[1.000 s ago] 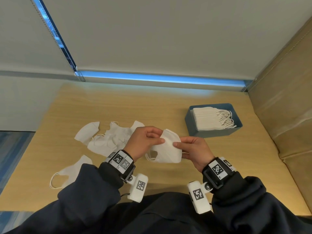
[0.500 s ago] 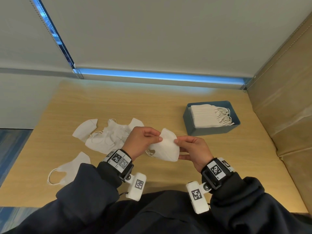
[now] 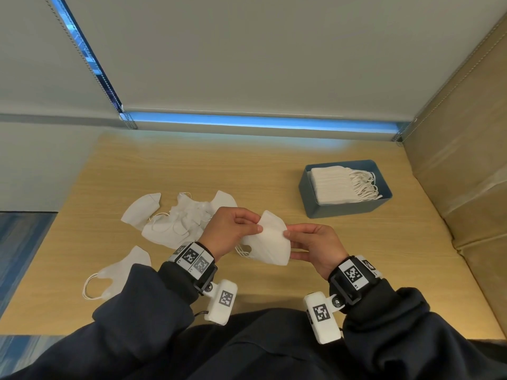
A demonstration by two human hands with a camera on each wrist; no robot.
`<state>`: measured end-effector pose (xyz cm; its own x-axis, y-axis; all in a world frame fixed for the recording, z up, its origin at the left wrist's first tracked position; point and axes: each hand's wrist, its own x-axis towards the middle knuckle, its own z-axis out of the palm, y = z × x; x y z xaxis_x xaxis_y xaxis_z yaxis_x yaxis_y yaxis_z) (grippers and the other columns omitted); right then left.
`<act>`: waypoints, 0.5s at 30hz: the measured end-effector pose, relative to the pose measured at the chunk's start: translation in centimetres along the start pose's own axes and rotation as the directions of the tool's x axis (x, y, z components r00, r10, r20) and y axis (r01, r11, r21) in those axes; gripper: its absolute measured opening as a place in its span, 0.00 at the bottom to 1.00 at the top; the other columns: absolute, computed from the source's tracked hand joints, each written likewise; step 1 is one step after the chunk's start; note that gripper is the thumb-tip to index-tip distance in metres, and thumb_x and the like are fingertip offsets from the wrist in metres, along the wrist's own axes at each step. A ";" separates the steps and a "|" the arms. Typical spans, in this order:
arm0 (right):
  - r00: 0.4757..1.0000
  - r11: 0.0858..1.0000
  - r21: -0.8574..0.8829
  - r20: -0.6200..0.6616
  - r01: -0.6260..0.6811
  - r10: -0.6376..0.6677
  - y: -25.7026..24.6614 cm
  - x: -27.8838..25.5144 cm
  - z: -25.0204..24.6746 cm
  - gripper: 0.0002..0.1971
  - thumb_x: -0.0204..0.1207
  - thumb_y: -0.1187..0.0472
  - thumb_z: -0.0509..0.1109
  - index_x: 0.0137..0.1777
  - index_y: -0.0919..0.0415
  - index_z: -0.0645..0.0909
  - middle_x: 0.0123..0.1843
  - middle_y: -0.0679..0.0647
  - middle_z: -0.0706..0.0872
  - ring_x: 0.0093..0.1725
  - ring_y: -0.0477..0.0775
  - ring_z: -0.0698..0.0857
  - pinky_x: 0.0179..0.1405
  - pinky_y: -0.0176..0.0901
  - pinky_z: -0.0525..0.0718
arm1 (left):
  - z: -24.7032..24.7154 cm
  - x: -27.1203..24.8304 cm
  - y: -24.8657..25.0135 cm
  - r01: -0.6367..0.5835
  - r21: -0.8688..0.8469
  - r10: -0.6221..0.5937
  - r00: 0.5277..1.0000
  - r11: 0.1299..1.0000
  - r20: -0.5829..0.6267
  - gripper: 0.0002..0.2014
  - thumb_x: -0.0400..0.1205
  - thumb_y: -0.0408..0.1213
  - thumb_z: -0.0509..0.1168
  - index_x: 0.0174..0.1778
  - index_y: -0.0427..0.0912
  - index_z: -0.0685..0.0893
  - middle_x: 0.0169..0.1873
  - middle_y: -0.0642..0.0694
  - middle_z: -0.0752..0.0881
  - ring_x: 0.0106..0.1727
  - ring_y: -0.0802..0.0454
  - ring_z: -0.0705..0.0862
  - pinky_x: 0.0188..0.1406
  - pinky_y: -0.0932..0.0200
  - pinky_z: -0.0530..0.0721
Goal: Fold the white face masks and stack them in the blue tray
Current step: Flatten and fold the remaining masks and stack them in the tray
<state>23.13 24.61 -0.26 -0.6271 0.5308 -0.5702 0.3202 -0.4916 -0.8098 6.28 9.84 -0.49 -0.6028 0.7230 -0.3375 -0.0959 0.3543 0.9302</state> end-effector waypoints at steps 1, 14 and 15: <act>1.000 1.000 0.002 0.000 -0.004 0.004 0.1 0.0 0.0 0.09 0.74 0.71 0.79 0.54 0.73 0.90 0.55 0.68 0.93 0.50 0.65 0.90 0.46 0.59 0.93 | 0.0 0.0 0.0 0.001 0.001 -0.001 1.000 1.000 0.001 0.08 0.73 0.32 0.82 0.44 0.47 0.95 0.42 0.40 0.94 0.45 0.48 0.92 0.53 0.50 0.88; 0.982 0.985 -0.021 -0.083 -0.172 0.170 2.1 1.2 -1.2 0.11 0.74 0.68 0.80 0.56 0.66 0.90 0.50 0.62 0.95 0.44 0.60 0.93 0.40 0.55 0.92 | -1.0 0.3 -3.5 0.041 0.397 -0.154 0.954 0.917 0.257 0.19 0.72 0.44 0.83 0.58 0.50 0.88 0.42 0.53 0.91 0.48 0.55 0.90 0.53 0.57 0.86; 0.976 0.980 -0.013 -0.095 -0.200 0.198 2.4 1.4 -1.5 0.11 0.74 0.68 0.80 0.56 0.66 0.89 0.50 0.62 0.95 0.45 0.60 0.94 0.40 0.55 0.92 | -1.2 0.2 -4.0 0.042 0.472 -0.185 0.947 0.881 0.261 0.21 0.73 0.42 0.82 0.60 0.51 0.86 0.41 0.55 0.89 0.47 0.55 0.89 0.50 0.60 0.84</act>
<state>24.04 25.18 -3.26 -0.4810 0.4860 -0.7297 0.4482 -0.5790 -0.6811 5.63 7.85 -4.07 -0.3465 0.7746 -0.5292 0.2640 0.6218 0.7373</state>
